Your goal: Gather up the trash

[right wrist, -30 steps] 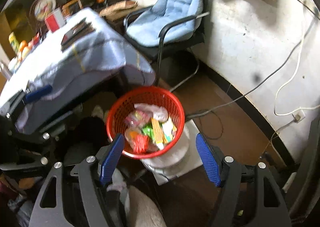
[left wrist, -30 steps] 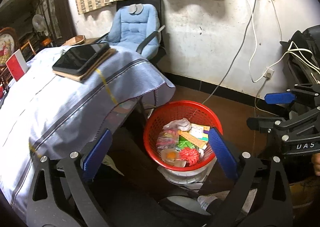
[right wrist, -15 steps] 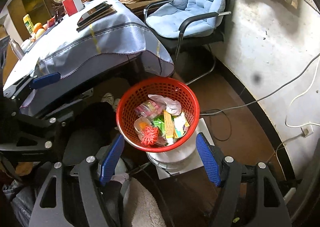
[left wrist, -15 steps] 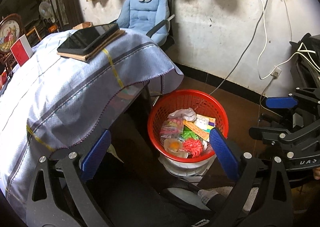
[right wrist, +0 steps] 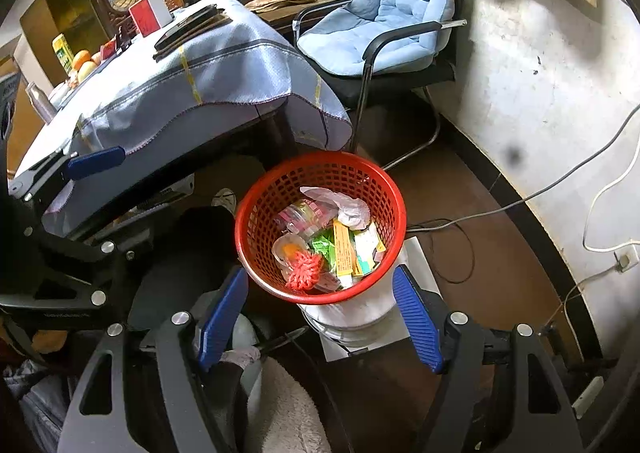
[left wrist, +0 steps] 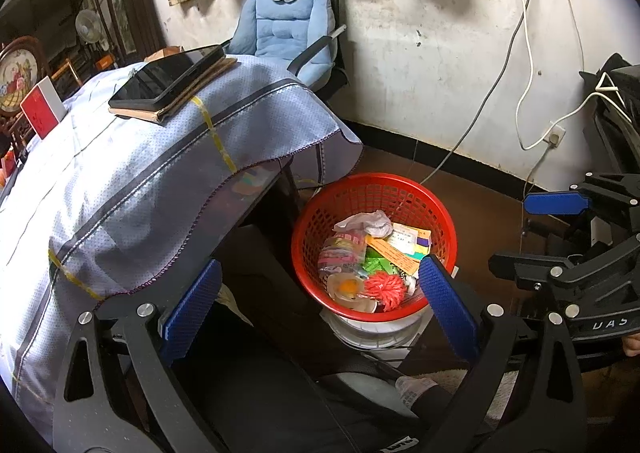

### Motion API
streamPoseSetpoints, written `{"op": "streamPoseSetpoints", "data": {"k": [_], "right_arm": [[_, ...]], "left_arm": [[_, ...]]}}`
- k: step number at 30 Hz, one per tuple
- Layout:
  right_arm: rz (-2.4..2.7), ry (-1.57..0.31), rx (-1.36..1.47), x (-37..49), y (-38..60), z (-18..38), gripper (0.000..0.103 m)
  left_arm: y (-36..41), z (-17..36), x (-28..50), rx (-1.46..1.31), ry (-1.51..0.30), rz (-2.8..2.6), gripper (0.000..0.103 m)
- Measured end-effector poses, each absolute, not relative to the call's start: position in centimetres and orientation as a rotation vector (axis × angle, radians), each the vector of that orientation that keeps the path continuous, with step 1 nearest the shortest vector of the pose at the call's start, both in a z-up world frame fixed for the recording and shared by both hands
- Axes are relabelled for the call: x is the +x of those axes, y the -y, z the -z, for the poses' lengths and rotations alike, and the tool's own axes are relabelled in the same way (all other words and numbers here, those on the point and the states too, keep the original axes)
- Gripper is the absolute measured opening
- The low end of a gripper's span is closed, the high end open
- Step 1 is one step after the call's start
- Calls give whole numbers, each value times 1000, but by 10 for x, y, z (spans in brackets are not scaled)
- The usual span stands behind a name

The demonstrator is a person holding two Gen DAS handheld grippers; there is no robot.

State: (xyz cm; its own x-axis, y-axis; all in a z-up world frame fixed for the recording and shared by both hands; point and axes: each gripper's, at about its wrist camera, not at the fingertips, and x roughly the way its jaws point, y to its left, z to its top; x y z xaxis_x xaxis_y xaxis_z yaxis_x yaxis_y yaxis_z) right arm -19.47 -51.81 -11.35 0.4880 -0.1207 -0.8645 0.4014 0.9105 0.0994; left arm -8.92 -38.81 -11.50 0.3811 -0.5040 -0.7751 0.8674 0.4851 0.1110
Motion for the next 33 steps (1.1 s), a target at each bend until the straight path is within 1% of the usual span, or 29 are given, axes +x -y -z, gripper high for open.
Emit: {"op": "streamPoseSetpoints", "data": {"k": [6,33], "right_arm": [[321,-1026,292,-193,516,116,78],[316,-1036,305,-193,515,122,80]], "left_arm": [[389,114,-90,564,-741,936,95],[391,113,-94,572,-726,924,95]]}}
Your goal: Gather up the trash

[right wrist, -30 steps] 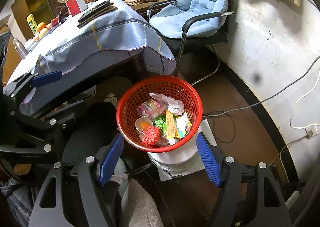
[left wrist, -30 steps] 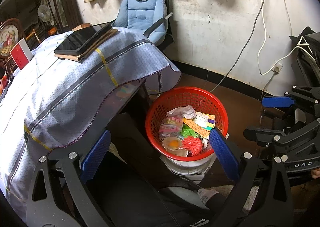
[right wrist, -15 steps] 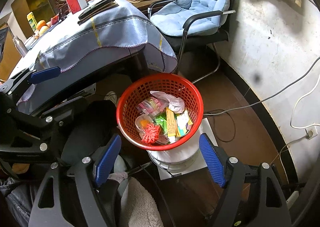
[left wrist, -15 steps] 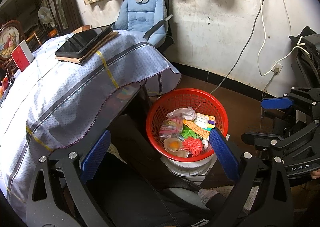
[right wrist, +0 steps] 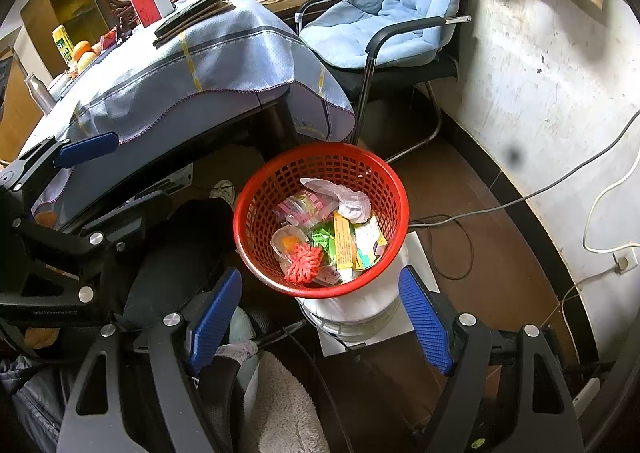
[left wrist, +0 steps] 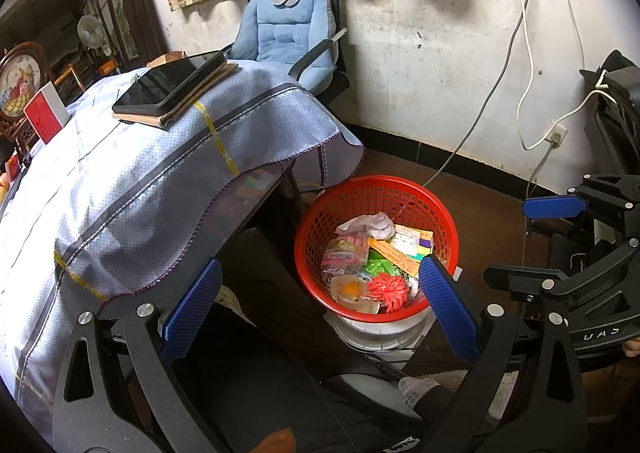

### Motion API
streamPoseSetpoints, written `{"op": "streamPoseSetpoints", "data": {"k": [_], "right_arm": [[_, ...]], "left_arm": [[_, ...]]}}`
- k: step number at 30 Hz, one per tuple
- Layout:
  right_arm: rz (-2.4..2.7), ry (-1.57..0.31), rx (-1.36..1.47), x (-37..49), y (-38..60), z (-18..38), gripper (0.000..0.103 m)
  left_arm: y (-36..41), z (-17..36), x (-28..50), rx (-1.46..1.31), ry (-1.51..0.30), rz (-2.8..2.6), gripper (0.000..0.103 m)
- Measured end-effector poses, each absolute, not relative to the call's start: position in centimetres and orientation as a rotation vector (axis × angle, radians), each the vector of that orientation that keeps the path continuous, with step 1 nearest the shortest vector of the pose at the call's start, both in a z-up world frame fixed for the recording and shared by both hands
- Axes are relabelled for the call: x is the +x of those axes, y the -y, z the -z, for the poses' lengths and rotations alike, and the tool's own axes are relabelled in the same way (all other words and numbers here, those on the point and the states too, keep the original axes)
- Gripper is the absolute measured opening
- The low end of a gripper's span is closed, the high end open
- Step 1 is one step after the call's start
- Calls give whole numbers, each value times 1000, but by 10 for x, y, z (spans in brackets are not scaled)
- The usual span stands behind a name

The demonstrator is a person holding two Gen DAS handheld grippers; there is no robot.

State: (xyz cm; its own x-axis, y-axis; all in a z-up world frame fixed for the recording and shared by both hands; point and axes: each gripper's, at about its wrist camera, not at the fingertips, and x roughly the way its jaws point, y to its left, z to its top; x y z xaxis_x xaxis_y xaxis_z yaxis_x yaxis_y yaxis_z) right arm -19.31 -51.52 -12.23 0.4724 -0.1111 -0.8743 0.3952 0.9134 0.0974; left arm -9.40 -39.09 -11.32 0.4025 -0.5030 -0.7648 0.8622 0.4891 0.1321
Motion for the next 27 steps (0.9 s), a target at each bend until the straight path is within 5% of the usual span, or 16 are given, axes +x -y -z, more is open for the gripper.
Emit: {"op": "streamPoseSetpoints", "data": {"k": [27], "right_arm": [[313,-1042,309,-193,515,125,80]], "left_arm": [[390,120,-94,590,-729,929,96]]}}
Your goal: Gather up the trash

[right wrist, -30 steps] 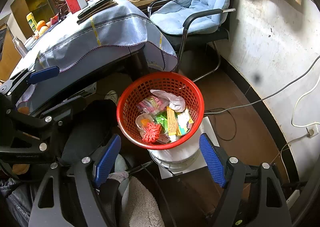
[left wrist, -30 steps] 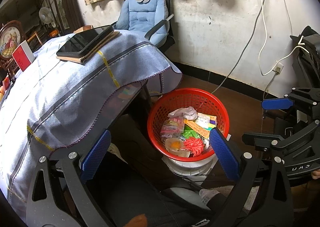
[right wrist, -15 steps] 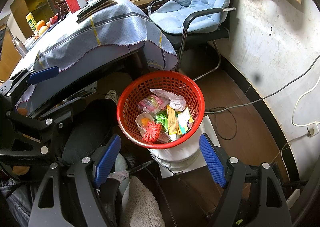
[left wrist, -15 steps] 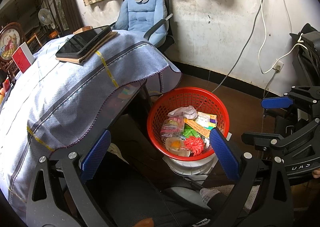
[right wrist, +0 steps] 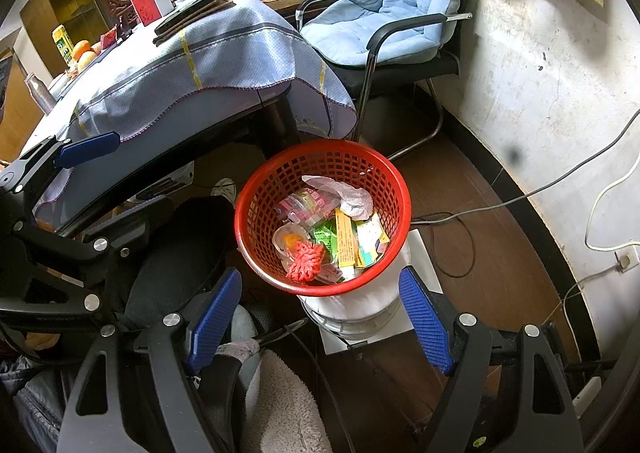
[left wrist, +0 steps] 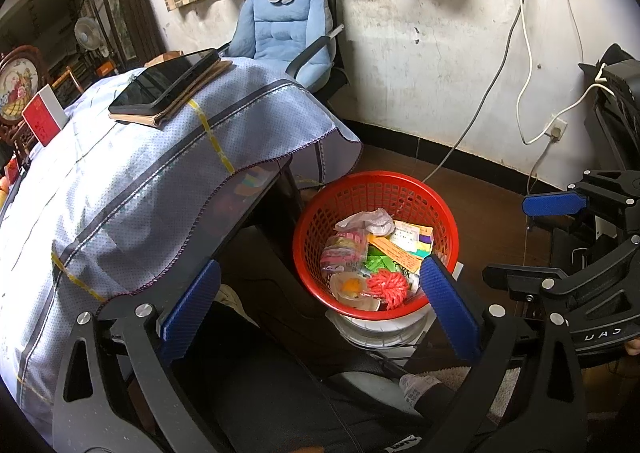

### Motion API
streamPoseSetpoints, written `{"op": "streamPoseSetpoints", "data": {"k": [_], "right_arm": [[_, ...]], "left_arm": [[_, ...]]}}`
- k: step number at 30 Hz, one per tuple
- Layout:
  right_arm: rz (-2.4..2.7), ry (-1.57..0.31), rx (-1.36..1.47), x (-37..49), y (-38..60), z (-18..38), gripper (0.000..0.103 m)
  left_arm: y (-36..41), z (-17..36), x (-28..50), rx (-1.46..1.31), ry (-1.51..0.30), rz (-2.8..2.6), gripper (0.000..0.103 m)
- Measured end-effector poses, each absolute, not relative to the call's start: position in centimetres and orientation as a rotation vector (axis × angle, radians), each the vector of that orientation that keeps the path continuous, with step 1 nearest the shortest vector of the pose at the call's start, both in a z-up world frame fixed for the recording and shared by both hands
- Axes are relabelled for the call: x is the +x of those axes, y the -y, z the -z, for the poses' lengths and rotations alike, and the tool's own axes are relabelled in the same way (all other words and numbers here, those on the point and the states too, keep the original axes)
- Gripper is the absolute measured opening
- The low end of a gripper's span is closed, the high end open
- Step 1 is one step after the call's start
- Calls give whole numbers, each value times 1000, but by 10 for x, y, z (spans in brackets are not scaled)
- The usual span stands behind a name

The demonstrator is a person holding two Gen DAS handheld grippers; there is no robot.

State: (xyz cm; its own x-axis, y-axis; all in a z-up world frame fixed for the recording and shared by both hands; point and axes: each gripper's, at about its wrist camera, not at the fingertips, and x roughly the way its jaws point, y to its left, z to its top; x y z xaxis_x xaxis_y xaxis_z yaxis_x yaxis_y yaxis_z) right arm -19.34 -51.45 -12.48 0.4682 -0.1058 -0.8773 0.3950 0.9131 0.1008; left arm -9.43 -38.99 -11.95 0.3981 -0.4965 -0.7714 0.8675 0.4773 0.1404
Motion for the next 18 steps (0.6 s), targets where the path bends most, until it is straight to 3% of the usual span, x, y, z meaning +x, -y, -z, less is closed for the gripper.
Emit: {"op": "streamPoseSetpoints", "data": {"k": [18], "right_arm": [[311,-1043,311,-193,516,125,80]], "left_arm": [[388,120,-90,584,-756,923,96]]}}
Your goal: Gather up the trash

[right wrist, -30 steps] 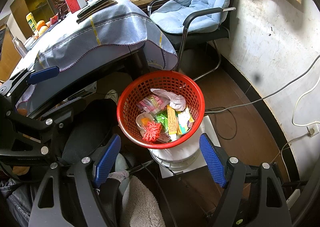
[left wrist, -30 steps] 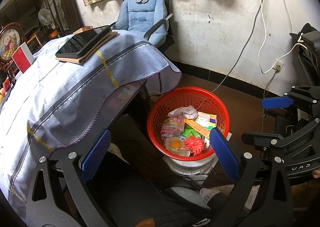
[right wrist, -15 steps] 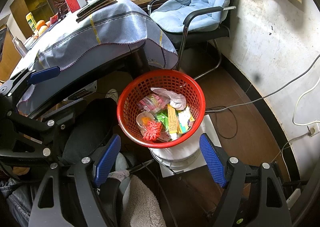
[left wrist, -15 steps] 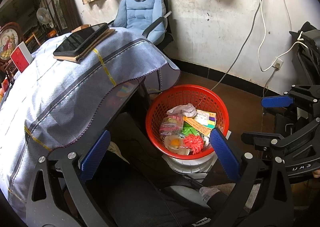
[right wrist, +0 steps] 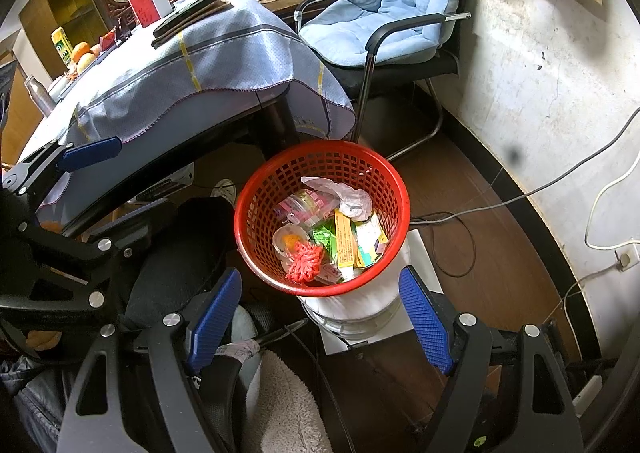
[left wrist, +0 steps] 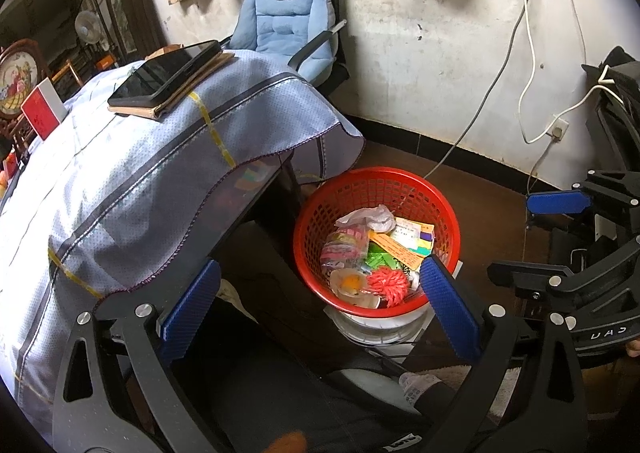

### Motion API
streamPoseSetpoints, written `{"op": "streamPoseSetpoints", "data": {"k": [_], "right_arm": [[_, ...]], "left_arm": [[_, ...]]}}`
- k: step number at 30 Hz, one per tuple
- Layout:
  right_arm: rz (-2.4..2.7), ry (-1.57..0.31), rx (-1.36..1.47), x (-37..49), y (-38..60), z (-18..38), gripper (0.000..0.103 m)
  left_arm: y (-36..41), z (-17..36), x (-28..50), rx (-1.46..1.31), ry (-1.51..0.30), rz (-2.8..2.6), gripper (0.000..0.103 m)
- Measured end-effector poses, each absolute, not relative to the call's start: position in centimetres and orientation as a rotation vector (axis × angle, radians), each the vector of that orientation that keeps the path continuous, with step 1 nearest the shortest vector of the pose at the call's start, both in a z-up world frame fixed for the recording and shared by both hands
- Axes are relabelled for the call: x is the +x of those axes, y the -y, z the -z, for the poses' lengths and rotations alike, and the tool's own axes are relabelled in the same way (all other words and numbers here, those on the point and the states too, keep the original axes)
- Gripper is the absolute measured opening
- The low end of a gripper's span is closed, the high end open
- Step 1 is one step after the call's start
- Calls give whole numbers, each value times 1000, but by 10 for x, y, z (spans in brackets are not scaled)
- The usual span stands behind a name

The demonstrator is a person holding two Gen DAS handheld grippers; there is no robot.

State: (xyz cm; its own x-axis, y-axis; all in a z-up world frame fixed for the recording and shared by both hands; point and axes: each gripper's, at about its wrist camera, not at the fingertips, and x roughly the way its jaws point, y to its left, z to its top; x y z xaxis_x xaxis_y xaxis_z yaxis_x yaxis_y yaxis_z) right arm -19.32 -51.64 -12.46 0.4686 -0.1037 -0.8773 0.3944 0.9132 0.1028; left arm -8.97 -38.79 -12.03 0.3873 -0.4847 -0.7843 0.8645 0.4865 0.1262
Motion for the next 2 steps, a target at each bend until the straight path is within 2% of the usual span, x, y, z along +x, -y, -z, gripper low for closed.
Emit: {"op": "streamPoseSetpoints", "data": {"k": [2], "right_arm": [[311,-1043,310,-193,516,125,80]], "left_arm": [[389,121,-88,580,-761,918,96]]}}
